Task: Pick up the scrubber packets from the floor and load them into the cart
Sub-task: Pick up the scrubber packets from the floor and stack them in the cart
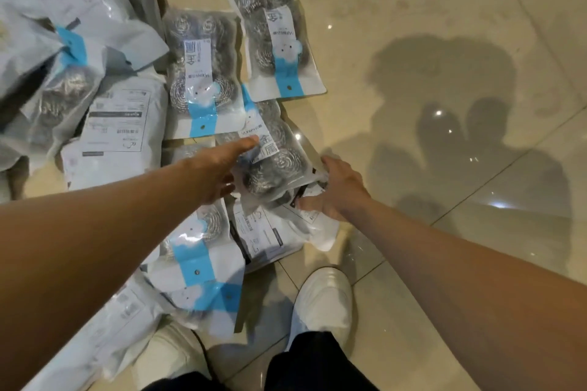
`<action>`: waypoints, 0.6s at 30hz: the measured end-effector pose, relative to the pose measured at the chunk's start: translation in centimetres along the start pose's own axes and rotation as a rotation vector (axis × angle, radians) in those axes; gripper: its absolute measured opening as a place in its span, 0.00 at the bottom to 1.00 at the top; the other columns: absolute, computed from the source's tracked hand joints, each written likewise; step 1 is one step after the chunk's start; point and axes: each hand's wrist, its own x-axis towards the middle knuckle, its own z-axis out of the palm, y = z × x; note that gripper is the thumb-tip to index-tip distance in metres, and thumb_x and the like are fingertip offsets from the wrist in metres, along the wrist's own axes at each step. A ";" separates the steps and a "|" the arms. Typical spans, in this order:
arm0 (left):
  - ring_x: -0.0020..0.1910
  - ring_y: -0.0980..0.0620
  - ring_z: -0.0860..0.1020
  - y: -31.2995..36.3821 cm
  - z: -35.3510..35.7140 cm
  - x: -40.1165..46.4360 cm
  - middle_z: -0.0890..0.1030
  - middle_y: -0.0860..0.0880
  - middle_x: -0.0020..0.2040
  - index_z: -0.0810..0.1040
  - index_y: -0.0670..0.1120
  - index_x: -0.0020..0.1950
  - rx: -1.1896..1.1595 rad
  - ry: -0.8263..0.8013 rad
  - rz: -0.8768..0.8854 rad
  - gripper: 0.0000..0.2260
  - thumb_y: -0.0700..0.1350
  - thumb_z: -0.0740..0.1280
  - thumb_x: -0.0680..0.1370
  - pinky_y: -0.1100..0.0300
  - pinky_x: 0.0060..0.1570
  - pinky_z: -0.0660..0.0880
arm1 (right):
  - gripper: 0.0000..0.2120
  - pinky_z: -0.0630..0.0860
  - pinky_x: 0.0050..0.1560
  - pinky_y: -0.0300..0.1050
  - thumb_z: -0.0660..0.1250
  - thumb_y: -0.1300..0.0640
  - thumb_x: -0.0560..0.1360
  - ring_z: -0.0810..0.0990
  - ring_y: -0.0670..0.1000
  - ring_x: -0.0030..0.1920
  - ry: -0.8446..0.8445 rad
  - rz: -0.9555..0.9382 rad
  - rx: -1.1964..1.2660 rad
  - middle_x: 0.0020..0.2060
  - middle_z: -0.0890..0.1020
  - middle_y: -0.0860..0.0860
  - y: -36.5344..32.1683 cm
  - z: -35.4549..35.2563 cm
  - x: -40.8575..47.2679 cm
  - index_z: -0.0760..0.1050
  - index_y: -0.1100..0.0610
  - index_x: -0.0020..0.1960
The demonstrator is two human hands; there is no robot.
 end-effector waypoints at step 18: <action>0.60 0.38 0.84 -2.6 -3.9 -9.1 0.85 0.41 0.62 0.78 0.44 0.68 -0.175 -0.178 0.096 0.29 0.43 0.78 0.68 0.37 0.62 0.79 | 0.37 0.80 0.61 0.58 0.84 0.56 0.65 0.80 0.59 0.57 0.050 0.283 0.403 0.58 0.79 0.56 -1.0 -3.7 -10.5 0.66 0.57 0.65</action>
